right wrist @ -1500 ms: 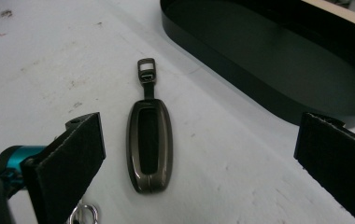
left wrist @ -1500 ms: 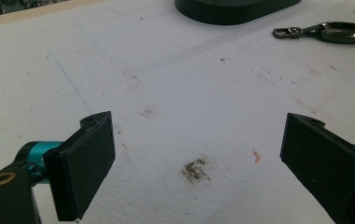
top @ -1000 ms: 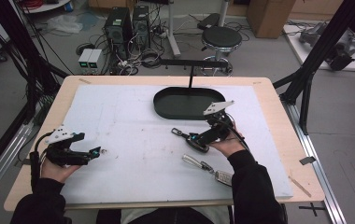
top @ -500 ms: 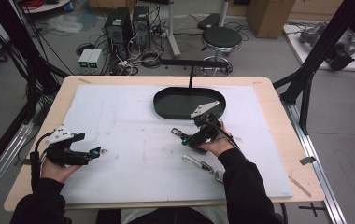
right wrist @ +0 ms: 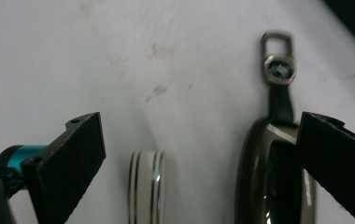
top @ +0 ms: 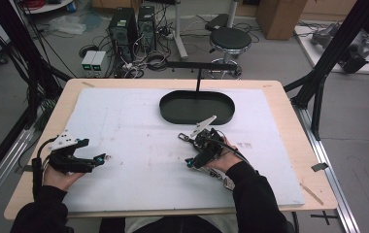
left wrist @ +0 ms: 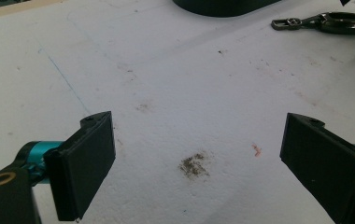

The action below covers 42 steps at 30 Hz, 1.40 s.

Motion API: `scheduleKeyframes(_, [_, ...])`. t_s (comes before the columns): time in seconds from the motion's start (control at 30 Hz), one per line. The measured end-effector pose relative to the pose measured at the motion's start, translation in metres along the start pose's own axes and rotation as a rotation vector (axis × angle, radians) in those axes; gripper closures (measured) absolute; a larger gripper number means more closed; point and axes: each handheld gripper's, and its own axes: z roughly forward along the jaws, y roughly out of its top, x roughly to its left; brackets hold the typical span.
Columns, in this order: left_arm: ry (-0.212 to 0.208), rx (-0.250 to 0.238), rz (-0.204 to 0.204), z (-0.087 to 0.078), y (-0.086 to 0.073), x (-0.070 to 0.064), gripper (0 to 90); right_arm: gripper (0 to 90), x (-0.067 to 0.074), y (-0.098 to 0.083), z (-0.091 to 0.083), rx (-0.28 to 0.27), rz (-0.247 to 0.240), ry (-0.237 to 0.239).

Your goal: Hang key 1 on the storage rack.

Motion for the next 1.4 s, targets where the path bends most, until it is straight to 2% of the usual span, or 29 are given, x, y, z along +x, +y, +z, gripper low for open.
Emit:
scheduleKeyframes(0.07, [0.0, 0.0, 0.0, 0.0, 0.0, 0.0, 10.7, 1.6, 0.004, -0.003, 0.001, 0.042, -0.015, -0.001])
scheduleKeyframes(0.1, [0.0, 0.0, -0.001, 0.0, 0.0, 0.0, 10.7, 4.8, 0.005, -0.003, 0.002, 0.06, -0.027, 0.001])
scheduleKeyframes(0.13, [0.0, 0.0, -0.001, 0.0, 0.0, 0.0, 10.7, 5.3, 0.007, -0.004, 0.002, 0.074, -0.039, 0.016])
scheduleKeyframes(0.23, [-0.002, 0.0, -0.002, 0.0, 0.0, 0.0, 10.8, 6.3, 0.012, -0.004, 0.002, 0.092, -0.055, 0.024])
scheduleKeyframes(0.27, [-0.001, 0.002, -0.001, 0.0, 0.0, 0.0, 10.7, 8.2, 0.012, -0.005, 0.002, 0.1, -0.06, 0.025])
scheduleKeyframes(0.33, [-0.001, 0.002, 0.001, 0.0, 0.0, 0.0, 10.7, 17.7, 0.014, -0.006, 0.001, 0.122, -0.063, 0.044])
scheduleKeyframes(0.37, [0.0, 0.002, 0.0, 0.0, 0.0, 0.0, 10.7, 18.5, 0.014, -0.006, 0.001, 0.134, -0.064, 0.059])
scheduleKeyframes(0.5, [0.001, 0.0, 0.001, 0.0, 0.0, 0.0, 10.7, 26.3, 0.016, -0.009, 0.002, 0.177, -0.069, 0.065])
scheduleKeyframes(0.6, [0.001, -0.001, 0.001, 0.0, 0.0, 0.0, 10.8, 30.8, 0.017, -0.01, 0.001, 0.183, -0.074, 0.052])
scheduleKeyframes(0.67, [-0.002, 0.004, 0.001, 0.0, 0.0, 0.0, 10.7, 38.7, 0.018, -0.011, -0.002, 0.18, -0.081, 0.06])
scheduleKeyframes(0.73, [-0.002, 0.003, 0.0, 0.0, 0.0, 0.0, 10.7, 40.6, 0.018, -0.011, -0.003, 0.182, -0.077, 0.059])
scheduleKeyframes(0.93, [-0.001, 0.004, 0.001, 0.0, 0.0, 0.0, 10.8, 53.3, 0.018, -0.015, -0.003, 0.213, -0.083, 0.053])
scheduleKeyframes(1.0, [-0.001, 0.005, 0.001, 0.0, 0.0, -0.001, 10.8, 61.2, 0.018, -0.015, -0.004, 0.212, -0.088, 0.033])
scheduleKeyframes(1.03, [-0.001, 0.005, 0.001, 0.0, 0.0, -0.001, 10.7, 61.2, 0.018, -0.015, -0.004, 0.212, -0.088, 0.033])
scheduleKeyframes(1.07, [0.0, 0.005, 0.002, 0.0, 0.0, -0.001, 10.8, 69.0, 0.018, -0.015, -0.004, 0.215, -0.092, 0.028])
scheduleKeyframes(1.1, [0.0, 0.005, 0.001, 0.001, 0.0, -0.001, 10.8, 70.9, 0.018, -0.015, -0.005, 0.215, -0.1, 0.031])
scheduleKeyframes(1.3, [-0.001, 0.004, 0.003, 0.001, 0.0, 0.0, 10.8, 73.9, 0.021, -0.015, -0.005, 0.217, -0.116, 0.023])
scheduleKeyframes(1.4, [-0.001, 0.004, 0.003, 0.001, 0.0, 0.0, 10.8, 74.2, 0.02, -0.015, -0.005, 0.215, -0.102, 0.026])
